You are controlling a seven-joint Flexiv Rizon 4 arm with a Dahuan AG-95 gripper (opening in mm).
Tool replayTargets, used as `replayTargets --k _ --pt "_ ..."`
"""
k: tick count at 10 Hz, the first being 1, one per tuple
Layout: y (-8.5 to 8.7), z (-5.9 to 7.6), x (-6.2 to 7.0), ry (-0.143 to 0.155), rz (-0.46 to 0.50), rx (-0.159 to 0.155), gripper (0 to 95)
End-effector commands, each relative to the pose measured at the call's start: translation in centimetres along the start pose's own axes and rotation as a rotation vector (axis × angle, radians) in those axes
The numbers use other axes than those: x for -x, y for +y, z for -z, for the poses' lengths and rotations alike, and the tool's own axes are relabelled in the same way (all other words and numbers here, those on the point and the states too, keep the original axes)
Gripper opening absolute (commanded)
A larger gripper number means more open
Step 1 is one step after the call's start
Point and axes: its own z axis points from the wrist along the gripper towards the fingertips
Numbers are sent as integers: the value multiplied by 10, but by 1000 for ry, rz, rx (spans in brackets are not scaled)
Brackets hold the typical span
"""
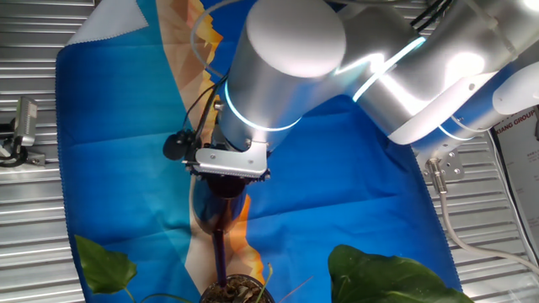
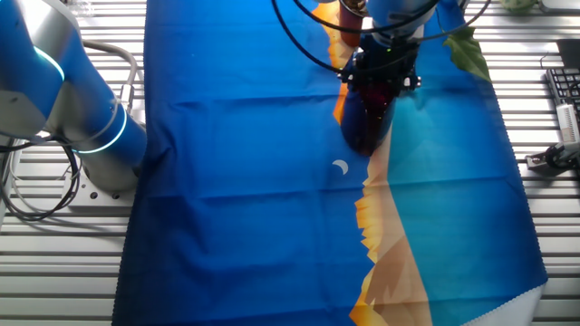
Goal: Water the plant
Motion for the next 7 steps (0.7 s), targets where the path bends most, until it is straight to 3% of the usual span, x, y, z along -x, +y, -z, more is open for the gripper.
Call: replayTargets --k 1,7 --pt "1 2 -2 -3 -2 -3 0" --pt "2 5 -3 -8 -1 0 0"
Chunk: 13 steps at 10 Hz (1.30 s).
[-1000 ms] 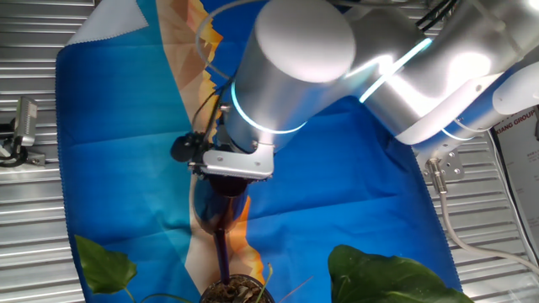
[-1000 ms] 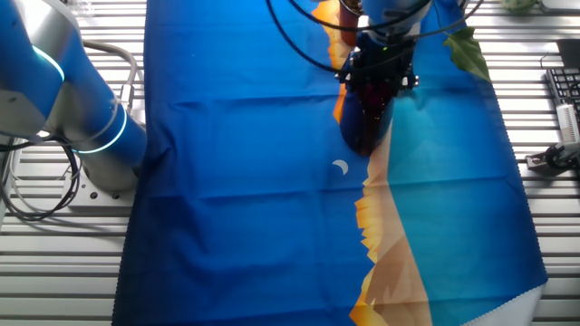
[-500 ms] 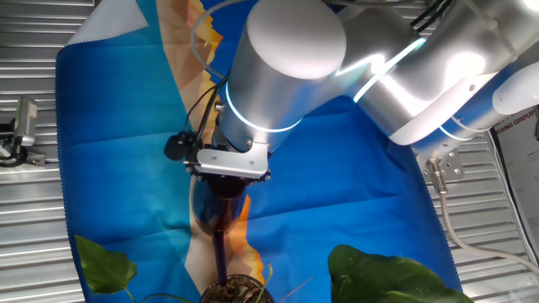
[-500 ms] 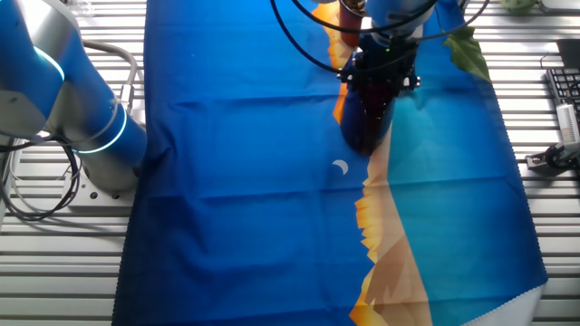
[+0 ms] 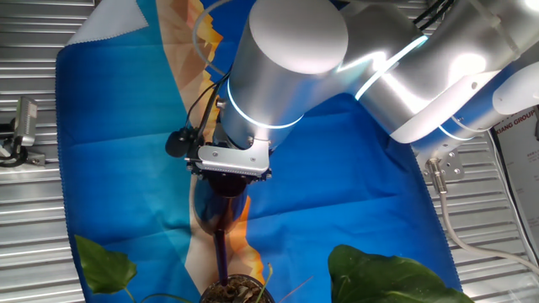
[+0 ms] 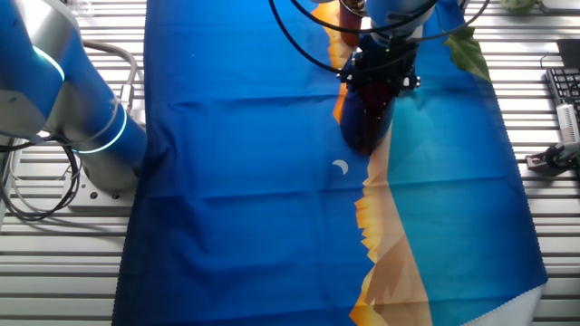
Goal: Water the plant
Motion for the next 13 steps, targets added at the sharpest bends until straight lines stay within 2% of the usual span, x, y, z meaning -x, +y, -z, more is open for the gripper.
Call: replayTargets --k 1,8,13 --pt "1 3 0 -6 3 3 0" --pt "2 6 0 -12 66 2 0" --pt "2 14 -1 1 78 9 0"
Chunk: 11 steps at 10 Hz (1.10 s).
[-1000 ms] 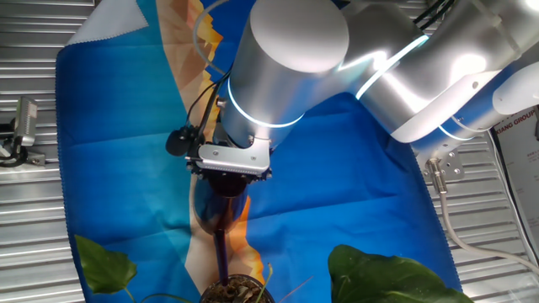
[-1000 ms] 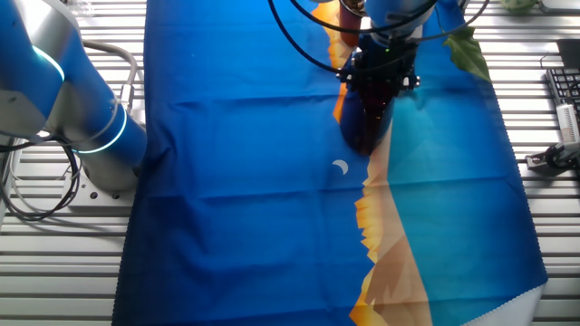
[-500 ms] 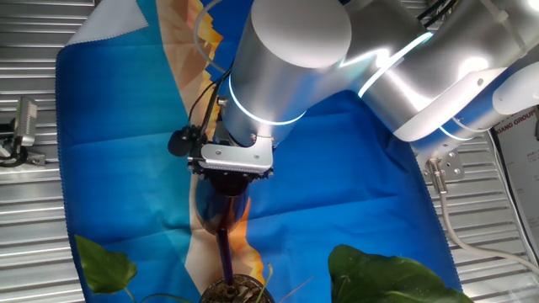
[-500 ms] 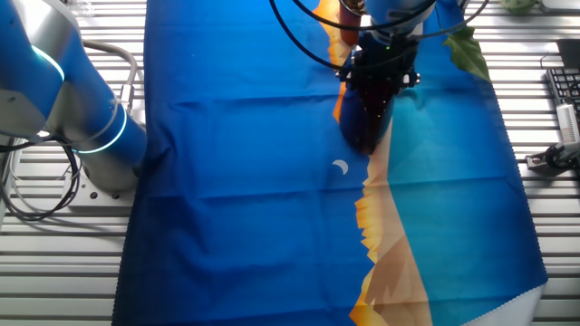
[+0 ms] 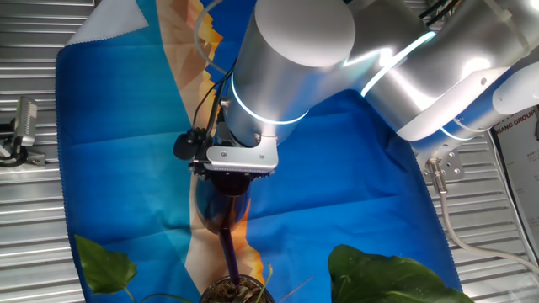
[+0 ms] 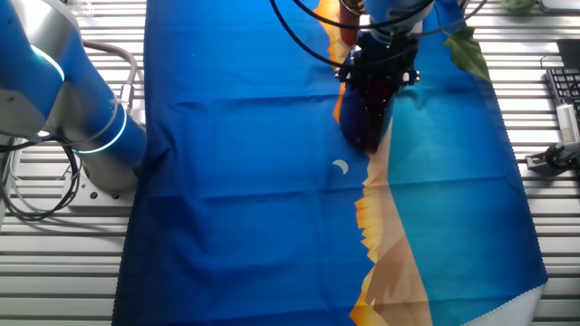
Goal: Water the plant
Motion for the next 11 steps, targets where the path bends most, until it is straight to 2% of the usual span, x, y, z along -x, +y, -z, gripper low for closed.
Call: replayTargets --k 1,6,11 --pt "0 2 0 -3 3 4 0" --pt "0 11 0 8 -8 14 0" --pt "4 18 -1 2 -19 18 0"
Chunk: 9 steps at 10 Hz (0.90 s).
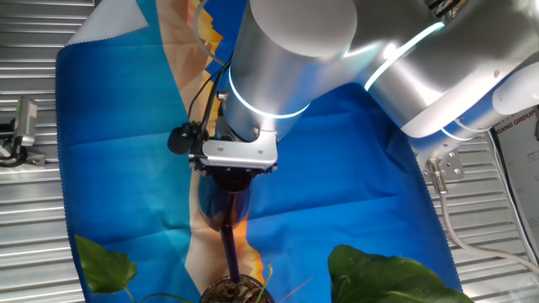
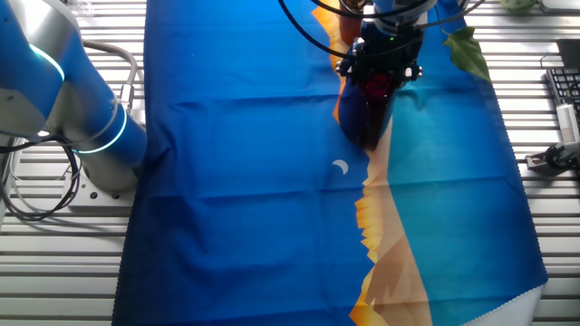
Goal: Water the plant
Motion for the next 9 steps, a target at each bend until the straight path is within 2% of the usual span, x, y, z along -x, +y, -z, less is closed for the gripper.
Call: replayTargets --k 1,9 --pt "1 3 0 -3 -8 1 0" --pt "5 13 -3 -3 -9 6 0"
